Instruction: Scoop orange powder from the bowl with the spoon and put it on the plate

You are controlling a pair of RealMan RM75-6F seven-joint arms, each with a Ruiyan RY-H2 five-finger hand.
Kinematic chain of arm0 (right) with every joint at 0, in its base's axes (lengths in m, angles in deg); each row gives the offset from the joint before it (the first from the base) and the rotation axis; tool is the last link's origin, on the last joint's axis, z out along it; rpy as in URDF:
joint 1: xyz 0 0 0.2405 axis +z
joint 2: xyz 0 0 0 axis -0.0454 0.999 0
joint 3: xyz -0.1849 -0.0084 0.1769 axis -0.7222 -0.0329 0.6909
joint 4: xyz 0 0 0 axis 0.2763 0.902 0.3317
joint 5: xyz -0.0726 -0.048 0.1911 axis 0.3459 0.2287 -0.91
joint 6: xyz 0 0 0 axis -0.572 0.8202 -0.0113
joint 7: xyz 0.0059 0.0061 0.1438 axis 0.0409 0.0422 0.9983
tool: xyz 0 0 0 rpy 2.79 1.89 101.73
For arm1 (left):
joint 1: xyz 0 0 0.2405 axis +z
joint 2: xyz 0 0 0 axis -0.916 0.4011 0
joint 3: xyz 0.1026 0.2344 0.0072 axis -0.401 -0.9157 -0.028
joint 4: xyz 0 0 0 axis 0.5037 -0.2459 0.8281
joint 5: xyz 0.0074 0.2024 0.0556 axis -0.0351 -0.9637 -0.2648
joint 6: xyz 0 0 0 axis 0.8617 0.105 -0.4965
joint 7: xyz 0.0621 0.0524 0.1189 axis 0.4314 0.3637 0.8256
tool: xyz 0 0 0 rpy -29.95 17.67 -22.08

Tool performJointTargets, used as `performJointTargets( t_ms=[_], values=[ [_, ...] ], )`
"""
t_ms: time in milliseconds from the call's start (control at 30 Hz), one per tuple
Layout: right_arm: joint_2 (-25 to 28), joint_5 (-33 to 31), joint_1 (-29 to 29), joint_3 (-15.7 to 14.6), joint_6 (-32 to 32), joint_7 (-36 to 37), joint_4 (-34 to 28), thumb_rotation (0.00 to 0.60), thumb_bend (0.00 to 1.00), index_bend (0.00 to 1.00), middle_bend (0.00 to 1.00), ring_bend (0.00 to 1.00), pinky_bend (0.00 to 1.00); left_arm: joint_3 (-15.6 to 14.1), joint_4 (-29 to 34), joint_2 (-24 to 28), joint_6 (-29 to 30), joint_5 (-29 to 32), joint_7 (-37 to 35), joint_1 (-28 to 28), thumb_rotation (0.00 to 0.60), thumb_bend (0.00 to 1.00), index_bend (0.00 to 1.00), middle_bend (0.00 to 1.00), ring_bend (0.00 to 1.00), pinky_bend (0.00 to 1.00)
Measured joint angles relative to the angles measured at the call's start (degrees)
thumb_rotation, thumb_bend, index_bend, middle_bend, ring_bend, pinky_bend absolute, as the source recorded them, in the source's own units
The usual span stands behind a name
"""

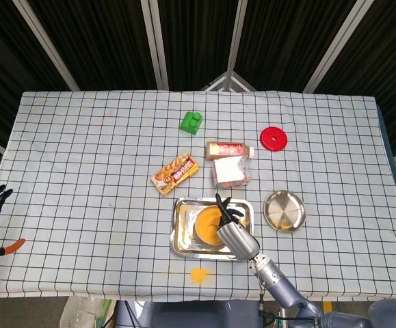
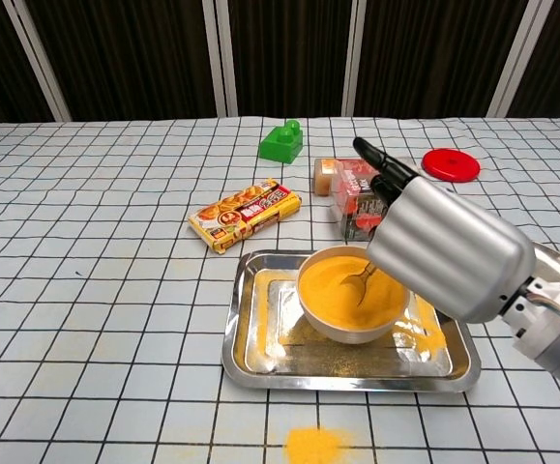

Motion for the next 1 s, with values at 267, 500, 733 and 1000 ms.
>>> performJointTargets(
  t_ms=[267,500,733,1000],
  values=[
    [1.9,0.4,0.1,1.7,-0.2,-0.9,-0.9,0.600,0.87,0.75,0.67,0.31,0.00,0.1,0.0,-0.1,-0.1,0.1,0.1,-0.1,0.600,0.01,0.00,0.00,0.00,0.00],
    [3.2,1.5,0.3,1.5,-1.4,-2.0,-0.6,0.600,0.87,0.75,0.67,0.31,0.00,0.0,0.0,-0.1,-0.2,0.1,0.2,-0.1,0.600,0.01,0.00,0.00,0.00,0.00],
    [3.3,1.8,0.3,2.0,-1.5,-2.0,-1.6,0.600,0.87,0.75,0.67,0.31,0.00,0.0,0.0,-0.1,-0.2,0.2,0.1,-0.1,0.600,0.01,0.00,0.00,0.00,0.00],
    [2.3,2.0,-0.2,1.8,-2.2,-1.7,-3.7,0.600,0.87,0.75,0.67,0.31,0.00,0.0,0.1,-0.1,-0.2,0.1,0.1,-0.1,0.600,0.01,0.00,0.00,0.00,0.00]
  ],
)
